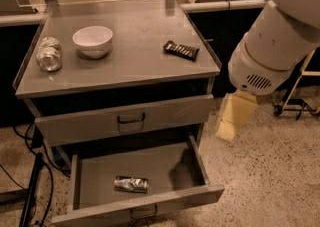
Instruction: Pick redbull can from middle drawer and place on counter
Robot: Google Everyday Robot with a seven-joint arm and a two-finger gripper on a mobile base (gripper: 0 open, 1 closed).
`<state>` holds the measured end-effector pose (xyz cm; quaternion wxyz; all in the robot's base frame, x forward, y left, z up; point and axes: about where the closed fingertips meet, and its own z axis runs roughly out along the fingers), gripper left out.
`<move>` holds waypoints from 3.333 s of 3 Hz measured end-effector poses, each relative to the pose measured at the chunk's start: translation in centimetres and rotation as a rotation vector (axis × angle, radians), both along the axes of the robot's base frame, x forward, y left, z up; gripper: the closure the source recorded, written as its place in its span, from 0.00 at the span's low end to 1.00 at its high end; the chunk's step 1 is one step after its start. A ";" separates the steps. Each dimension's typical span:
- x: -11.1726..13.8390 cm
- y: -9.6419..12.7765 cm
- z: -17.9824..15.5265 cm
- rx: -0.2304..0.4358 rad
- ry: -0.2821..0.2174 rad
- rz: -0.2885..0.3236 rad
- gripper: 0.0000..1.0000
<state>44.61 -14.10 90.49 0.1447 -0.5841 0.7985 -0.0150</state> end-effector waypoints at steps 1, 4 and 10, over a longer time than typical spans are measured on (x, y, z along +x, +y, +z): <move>-0.7 2.4 -3.9 0.001 0.026 0.033 0.00; -2.5 4.9 -9.5 0.029 0.107 0.063 0.00; -1.0 16.2 -29.8 0.127 0.275 0.011 0.00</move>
Offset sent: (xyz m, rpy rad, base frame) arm -0.0403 0.0712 -0.1452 0.0730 0.1912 0.0814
